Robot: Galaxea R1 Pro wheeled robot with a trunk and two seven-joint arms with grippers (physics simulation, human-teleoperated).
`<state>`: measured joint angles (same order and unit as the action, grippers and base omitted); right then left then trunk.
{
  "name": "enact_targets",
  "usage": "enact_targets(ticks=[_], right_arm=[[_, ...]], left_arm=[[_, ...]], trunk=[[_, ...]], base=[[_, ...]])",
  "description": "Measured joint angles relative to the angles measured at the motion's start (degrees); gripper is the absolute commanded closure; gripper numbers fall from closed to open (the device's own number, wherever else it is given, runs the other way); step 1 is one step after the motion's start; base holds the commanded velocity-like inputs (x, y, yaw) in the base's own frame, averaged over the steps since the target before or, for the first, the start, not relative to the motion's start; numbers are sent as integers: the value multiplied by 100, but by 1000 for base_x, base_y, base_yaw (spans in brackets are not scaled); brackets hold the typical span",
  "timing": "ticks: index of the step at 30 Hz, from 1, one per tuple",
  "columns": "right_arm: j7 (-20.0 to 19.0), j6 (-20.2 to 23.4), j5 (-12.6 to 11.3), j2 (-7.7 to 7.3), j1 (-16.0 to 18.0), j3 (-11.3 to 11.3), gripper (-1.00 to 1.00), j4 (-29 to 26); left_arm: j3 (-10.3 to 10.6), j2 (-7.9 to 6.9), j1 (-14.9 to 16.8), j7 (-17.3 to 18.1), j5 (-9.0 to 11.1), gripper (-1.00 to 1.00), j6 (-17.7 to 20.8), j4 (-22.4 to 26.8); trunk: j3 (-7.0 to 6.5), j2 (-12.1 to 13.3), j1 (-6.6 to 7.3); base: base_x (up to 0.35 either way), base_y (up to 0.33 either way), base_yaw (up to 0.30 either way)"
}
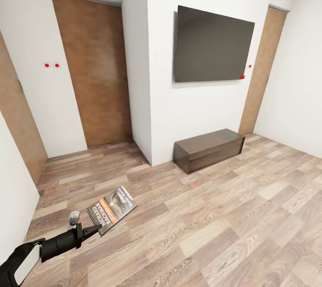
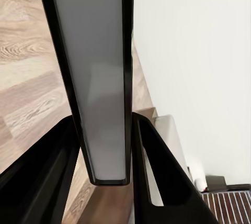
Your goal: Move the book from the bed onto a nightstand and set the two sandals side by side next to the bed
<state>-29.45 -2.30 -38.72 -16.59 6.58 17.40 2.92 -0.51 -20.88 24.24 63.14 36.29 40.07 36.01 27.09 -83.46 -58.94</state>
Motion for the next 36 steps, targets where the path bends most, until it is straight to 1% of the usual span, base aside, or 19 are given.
enact_targets(ticks=[12, 36], right_arm=[[0, 5, 0, 44, -1, 4, -100, 0], [2, 7, 0, 52, -1, 4, -100, 0]], left_arm=[[4, 22, 0, 7, -9, 100, -7, -2], [3, 22, 1, -38, -25, 100, -9, -5]], trunk=[[0, 0, 0], [0, 0, 1]], base=[[105, 0, -198], [138, 0, -202]])
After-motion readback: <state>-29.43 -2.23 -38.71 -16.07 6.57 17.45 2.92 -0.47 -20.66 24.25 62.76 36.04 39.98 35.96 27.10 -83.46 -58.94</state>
